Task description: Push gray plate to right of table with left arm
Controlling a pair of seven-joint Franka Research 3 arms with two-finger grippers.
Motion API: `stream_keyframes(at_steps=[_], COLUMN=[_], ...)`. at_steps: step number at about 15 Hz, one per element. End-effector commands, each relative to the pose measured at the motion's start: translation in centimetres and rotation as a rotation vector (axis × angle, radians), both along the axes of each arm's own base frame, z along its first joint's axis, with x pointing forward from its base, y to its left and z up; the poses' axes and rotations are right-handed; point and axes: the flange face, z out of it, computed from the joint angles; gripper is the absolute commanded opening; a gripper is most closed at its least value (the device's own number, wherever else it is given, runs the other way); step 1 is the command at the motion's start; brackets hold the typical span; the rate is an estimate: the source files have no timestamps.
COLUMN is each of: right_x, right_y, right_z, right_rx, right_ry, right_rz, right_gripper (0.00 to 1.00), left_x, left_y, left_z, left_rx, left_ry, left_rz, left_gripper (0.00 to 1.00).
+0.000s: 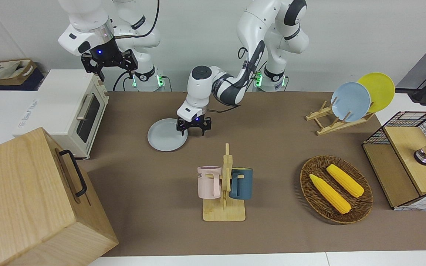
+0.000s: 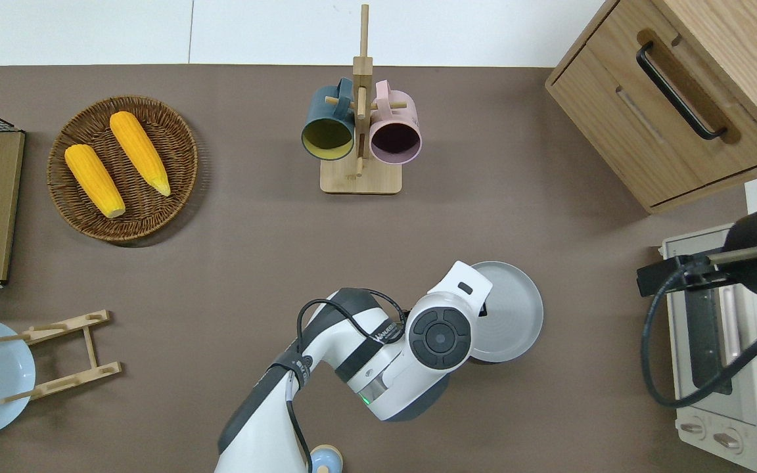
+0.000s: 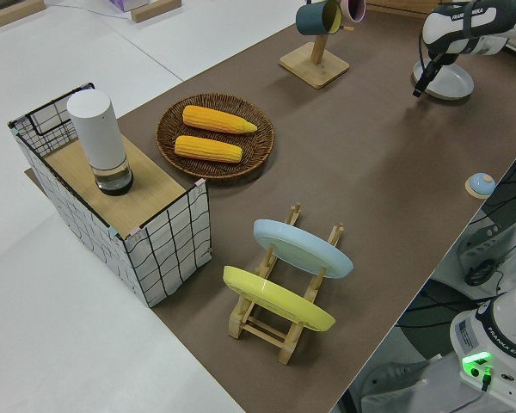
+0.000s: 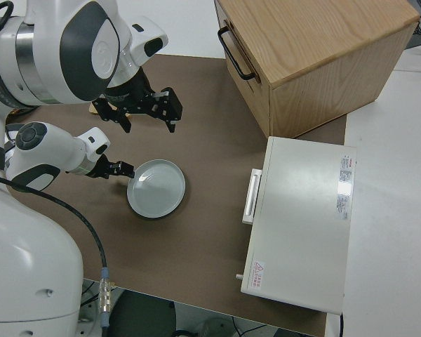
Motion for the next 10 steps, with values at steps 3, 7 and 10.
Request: stream_keyframes(at_steps=[3,7,10], right_x=[-0.3,-0.3,-0.3], right_y=[-0.1,-0.1,-0.2], right_z=[0.4,0.4,0.4], right_rx=[0.002,0.001,0.002], right_ry=[0.004,0.004,0.004], right_rz=[-0.014,-0.015,-0.015], right_gripper=[0.983,0.983,0.983], left_x=[1.4,2.7,4.0], left_y=[5.2,9.4,12.9], left_z=[2.5,3.6,5.9], left_rx=[0.064,0.095,0.079], left_ry=[0.043,0.069,0.115], left_rz=[-0.083,-0.133,-0.183], left_gripper=[0.99,0.99,0.99])
